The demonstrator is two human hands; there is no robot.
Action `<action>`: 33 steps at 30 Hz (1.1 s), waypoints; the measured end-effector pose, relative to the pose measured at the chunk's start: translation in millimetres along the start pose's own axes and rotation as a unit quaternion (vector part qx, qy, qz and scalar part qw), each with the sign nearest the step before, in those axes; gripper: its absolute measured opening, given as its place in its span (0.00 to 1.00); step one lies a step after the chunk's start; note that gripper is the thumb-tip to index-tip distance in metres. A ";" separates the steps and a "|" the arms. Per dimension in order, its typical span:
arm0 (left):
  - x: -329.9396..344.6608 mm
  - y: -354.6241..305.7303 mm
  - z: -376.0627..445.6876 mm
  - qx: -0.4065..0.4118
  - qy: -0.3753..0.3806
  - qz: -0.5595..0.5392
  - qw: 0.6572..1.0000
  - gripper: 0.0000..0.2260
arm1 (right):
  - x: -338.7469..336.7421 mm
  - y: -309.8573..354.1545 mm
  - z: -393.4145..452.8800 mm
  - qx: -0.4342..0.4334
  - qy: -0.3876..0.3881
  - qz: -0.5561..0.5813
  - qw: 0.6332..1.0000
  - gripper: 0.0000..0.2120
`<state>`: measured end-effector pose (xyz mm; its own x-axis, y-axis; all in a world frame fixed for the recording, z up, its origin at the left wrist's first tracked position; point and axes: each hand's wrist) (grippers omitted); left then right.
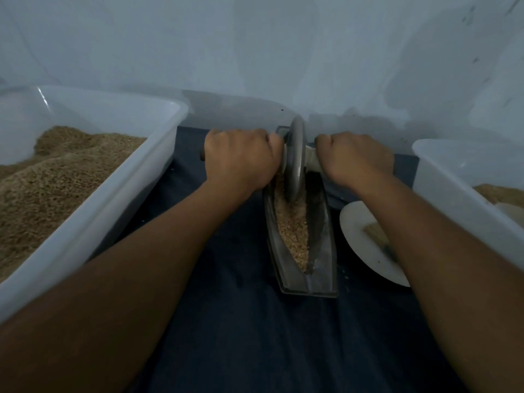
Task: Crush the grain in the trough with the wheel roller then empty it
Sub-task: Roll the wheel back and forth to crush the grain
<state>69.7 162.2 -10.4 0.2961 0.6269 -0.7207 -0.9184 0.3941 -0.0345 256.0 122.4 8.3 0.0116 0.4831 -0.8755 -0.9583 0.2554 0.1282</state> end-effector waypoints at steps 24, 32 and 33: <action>-16.4 2.7 -33.3 -0.025 0.001 -0.029 0.999 0.21 | -8.3 4.8 -29.2 -0.103 -0.123 -0.046 0.986 0.23; -39.3 -9.6 -37.5 0.022 -0.013 -0.003 1.000 0.20 | -8.4 -7.8 -54.8 -0.041 -0.049 0.002 0.998 0.21; -40.9 -12.1 -34.7 0.026 -0.010 0.002 1.000 0.21 | -8.3 -9.7 -57.1 -0.030 -0.036 0.017 0.999 0.21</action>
<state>59.6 108.4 -4.5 0.2977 0.6422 -0.7064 -0.9049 0.4257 0.0057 248.9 68.1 -12.3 -0.0034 0.5509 -0.8346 -0.9739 0.1878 0.1279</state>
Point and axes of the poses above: each hand's wrist, its own z-axis towards the middle knuckle, its own x-axis out of the palm, y = z × x, and after that the axes turned 6 degrees about -y, right-handed
